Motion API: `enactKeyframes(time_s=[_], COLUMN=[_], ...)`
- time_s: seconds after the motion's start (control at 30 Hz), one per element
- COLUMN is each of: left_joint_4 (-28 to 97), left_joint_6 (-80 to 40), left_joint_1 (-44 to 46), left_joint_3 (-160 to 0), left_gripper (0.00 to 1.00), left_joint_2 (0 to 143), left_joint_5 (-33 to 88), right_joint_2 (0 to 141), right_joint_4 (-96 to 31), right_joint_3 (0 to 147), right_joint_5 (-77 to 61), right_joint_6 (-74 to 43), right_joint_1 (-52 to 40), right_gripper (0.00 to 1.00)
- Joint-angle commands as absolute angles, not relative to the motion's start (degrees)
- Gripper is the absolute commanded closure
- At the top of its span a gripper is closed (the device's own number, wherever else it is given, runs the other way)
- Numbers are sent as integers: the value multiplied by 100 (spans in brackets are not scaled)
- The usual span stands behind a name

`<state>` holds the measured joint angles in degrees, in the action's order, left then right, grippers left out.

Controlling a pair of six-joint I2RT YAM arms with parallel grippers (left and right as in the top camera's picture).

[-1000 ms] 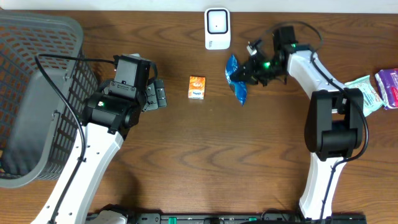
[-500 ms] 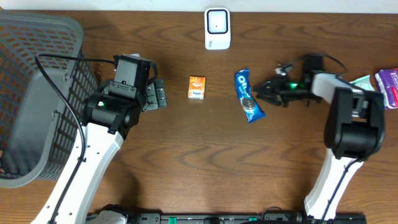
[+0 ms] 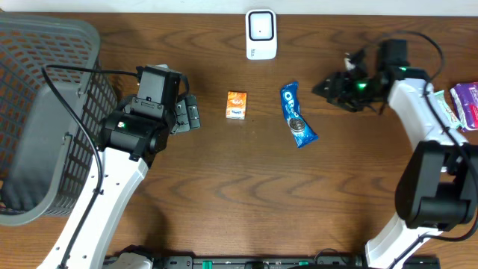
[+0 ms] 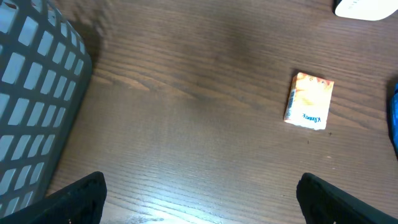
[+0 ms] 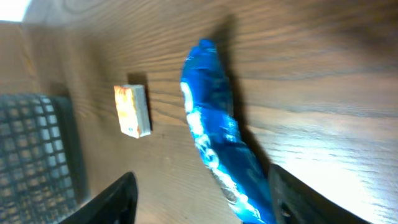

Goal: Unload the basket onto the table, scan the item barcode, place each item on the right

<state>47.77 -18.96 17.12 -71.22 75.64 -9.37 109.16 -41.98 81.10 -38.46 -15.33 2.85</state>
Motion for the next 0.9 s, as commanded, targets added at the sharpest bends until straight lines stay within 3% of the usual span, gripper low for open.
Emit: enactKeyframes(time_s=[0.0, 0.3, 0.47, 0.57, 0.67, 0.8, 0.87], left_joint_4=[4794, 4794, 4794, 4794, 4794, 4794, 4794], left_joint_6=[-1782, -1782, -1782, -1782, -1782, -1782, -1782], left_joint_1=[1699, 1699, 1699, 1699, 1699, 1699, 1699], left_joint_3=[-7148, -7148, -7148, -7148, -7148, -7148, -7148], left_gripper=[2, 2, 2, 2, 2, 2, 2], left_joint_2=[7577, 7577, 7577, 7577, 7577, 7577, 7577], left_joint_5=[-969, -969, -969, -969, -969, -969, -969], right_joint_2=[10954, 11356, 11743, 11981, 12134, 12151, 12149], right_joint_4=[-4250, -4298, -4193, -4049, -3957, -3754, -3614], right_joint_3=[8121, 8082, 8082, 8082, 8082, 8086, 8121], right_joint_5=[-2862, -1721, -1723, -1739, -1984, -2351, -2700], right_joint_6=[-1323, -1828, -1839, -1844, -1841, -1844, -1859], right_joint_1=[-198, -989, -1044, -1033, -1011, -1007, -1007], right_gripper=[32, 20, 23, 37, 69, 98, 99])
